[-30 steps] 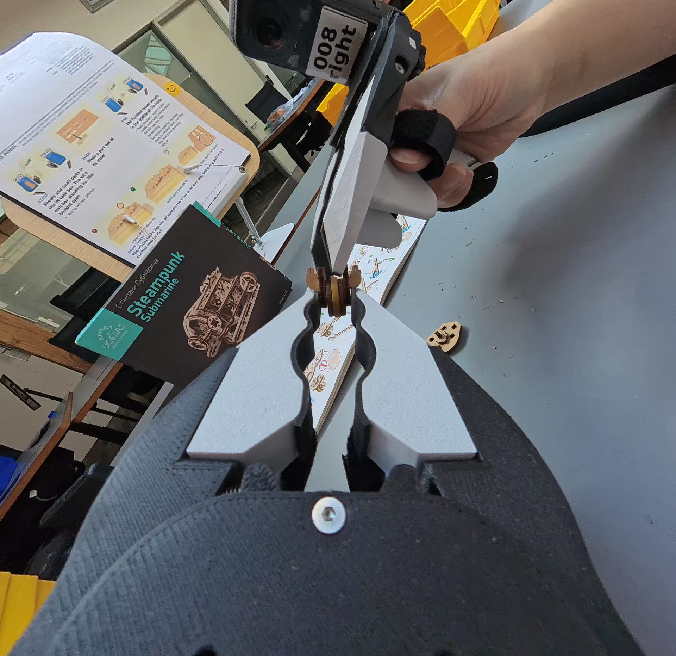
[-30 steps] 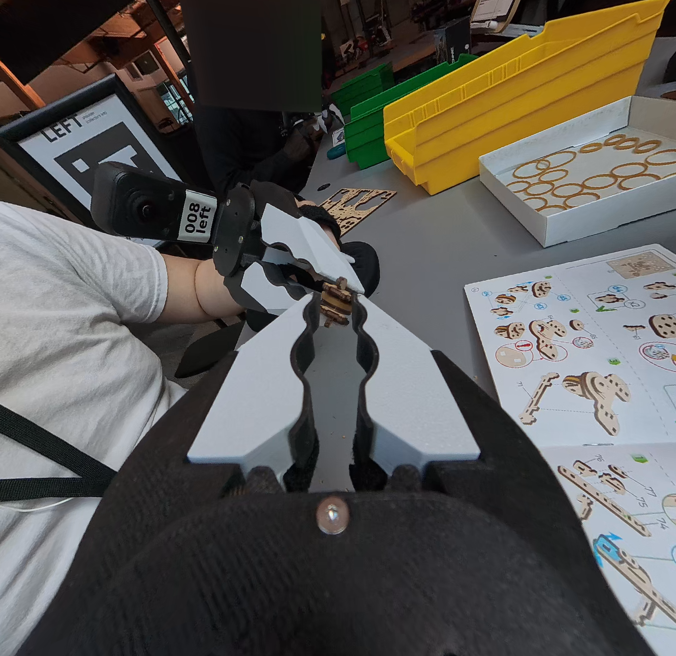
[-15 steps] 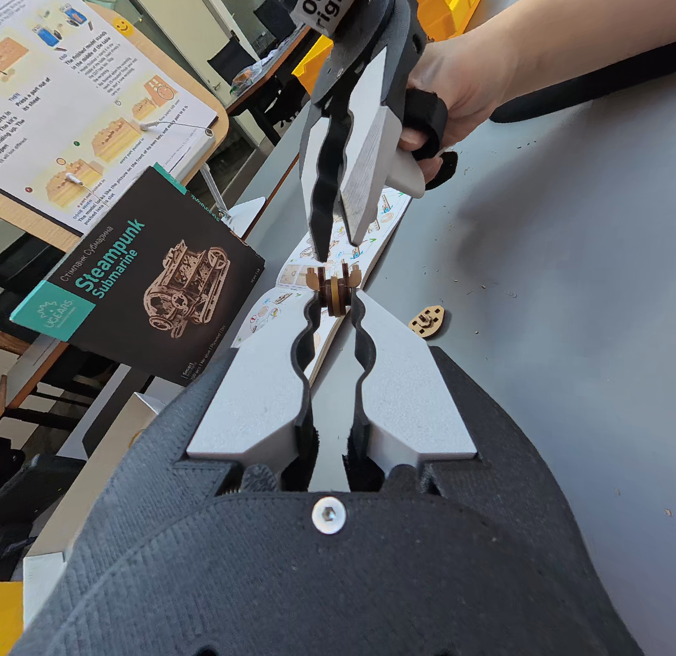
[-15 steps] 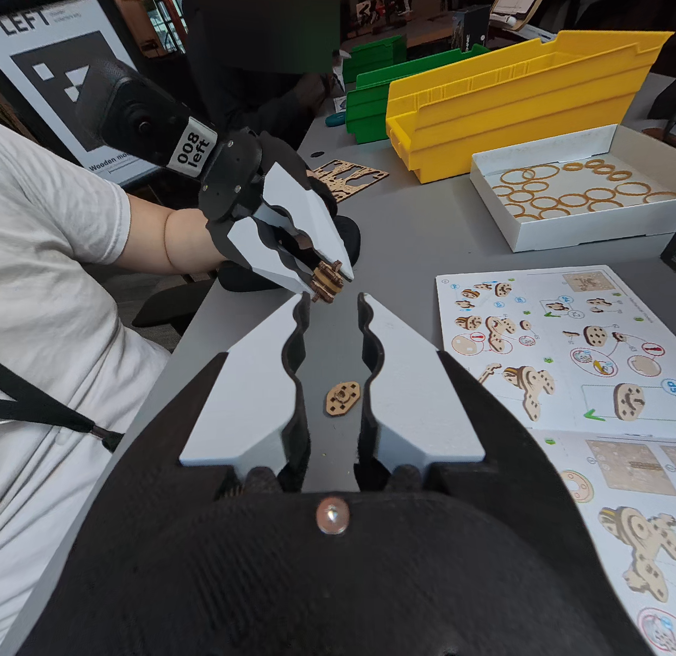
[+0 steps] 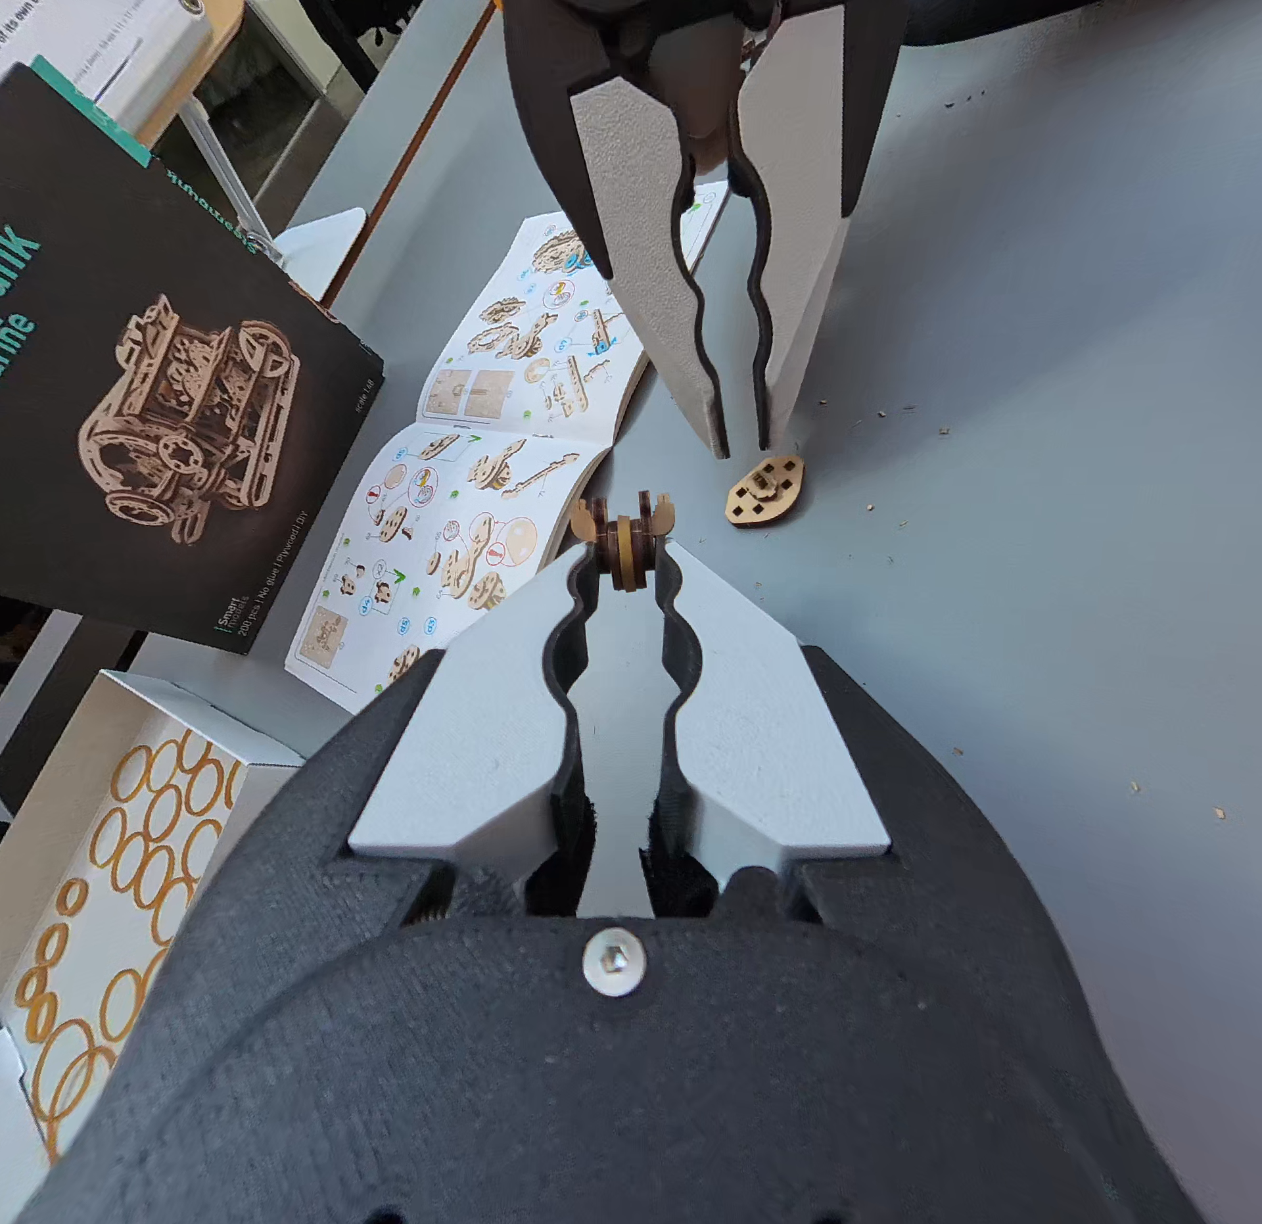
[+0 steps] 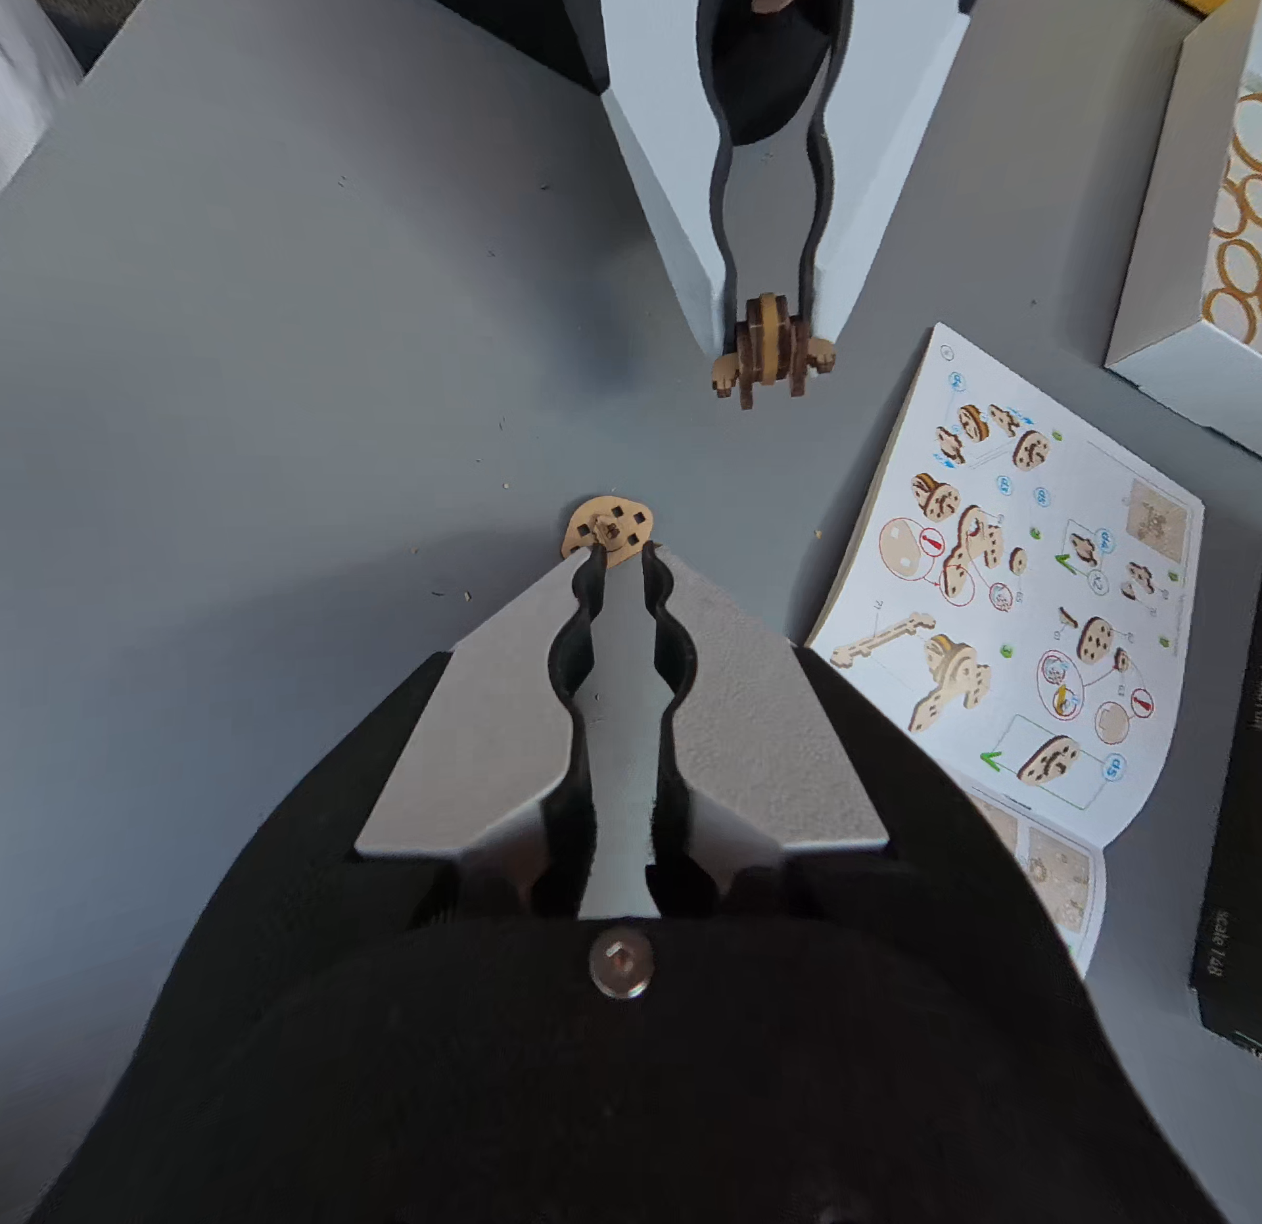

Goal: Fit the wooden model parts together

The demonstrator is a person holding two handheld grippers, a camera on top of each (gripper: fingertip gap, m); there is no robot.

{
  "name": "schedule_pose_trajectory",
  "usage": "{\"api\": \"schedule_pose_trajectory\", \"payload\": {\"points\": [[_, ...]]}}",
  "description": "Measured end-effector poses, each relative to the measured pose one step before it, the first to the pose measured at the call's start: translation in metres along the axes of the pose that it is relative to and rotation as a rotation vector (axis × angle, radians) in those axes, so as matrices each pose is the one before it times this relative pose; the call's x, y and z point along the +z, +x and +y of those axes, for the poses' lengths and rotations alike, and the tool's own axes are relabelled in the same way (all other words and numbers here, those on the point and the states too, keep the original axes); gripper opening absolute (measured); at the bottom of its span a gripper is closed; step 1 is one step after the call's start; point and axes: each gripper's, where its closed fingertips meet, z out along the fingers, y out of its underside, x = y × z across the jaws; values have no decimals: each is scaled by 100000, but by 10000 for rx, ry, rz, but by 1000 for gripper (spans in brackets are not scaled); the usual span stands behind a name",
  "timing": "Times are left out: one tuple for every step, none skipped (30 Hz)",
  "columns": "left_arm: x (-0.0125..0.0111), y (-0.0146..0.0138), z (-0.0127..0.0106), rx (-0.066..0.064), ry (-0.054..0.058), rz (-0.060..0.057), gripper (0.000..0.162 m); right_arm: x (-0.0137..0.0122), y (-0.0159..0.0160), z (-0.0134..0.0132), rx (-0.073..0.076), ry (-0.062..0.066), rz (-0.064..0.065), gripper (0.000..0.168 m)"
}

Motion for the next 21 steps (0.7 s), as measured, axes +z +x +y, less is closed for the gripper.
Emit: {"api": "schedule_pose_trajectory", "payload": {"points": [[-79, -208, 137, -124, 17, 30, 14, 44, -272, -365, -189, -307, -375, 10], [-83, -203, 118, -183, 31, 54, 14, 25, -242, -125, -294, -492, -285, 11], [-88, -67, 72, -223, 52, 146, 14, 28, -153, 59, -339, -591, -170, 11], [-105, -15, 73, -212, 44, 167, 14, 90, 40, 28, -321, -525, -43, 12], [-114, -64, 60, -132, 30, 99, 14, 176, -42, -56, -270, -399, -99, 13], [-123, -145, 28, -47, 25, -1, 14, 205, -3, -44, -173, -327, -106, 14], [-118, -191, 12, -14, 10, -60, 14, 197, -18, 116, -138, -363, -133, 15], [-87, -90, 8, -8, 4, -13, 14, 163, -32, 173, -101, -336, -131, 15], [-67, 1, -41, -7, 16, 33, 14, 158, 82, 173, -66, -298, -65, 17], [-56, -10, -60, 3, 32, 14, 14, 139, -40, 78, -66, -196, -126, 17], [-46, 6, -62, 8, 41, 10, 14, 106, -113, 78, -105, -176, -146, 17], [-15, 10, -34, -14, 32, 22, 14, 71, 149, -32, -123, -87, 25, 17], [-11, -11, 8, -35, 8, 13, 14, 53, 180, -52, -130, -58, 47, 17], [3, -50, 44, -29, -7, -4, 14, 38, 87, -112, -123, 3, -11, 16], [-26, -56, 27, -18, -1, -10, 14, 37, 63, -25, -94, -24, -45, 14], [-34, -37, 7, -22, 9, -2, 14, 26, 58, 151, -46, -129, -59, 10], [-29, -20, -20, -33, 23, 7, 14, 30, 1, 103, -36, -79, -73, 9], [-29, 3, -46, -37, 33, 17, 14, 21, 2, -61, -39, 9, -44, 9], [-14, 34, -31, -32, 30, 36, 14, 36, 33, -40, -57, 22, 0, 9], [15, 68, 9, -26, 4, 53, 14, 1, 15, 22, -8, 21, 26, 10], [34, 78, 30, -8, -19, 42, 14, -29, -72, 63, 35, -15, -34, 13]]}}
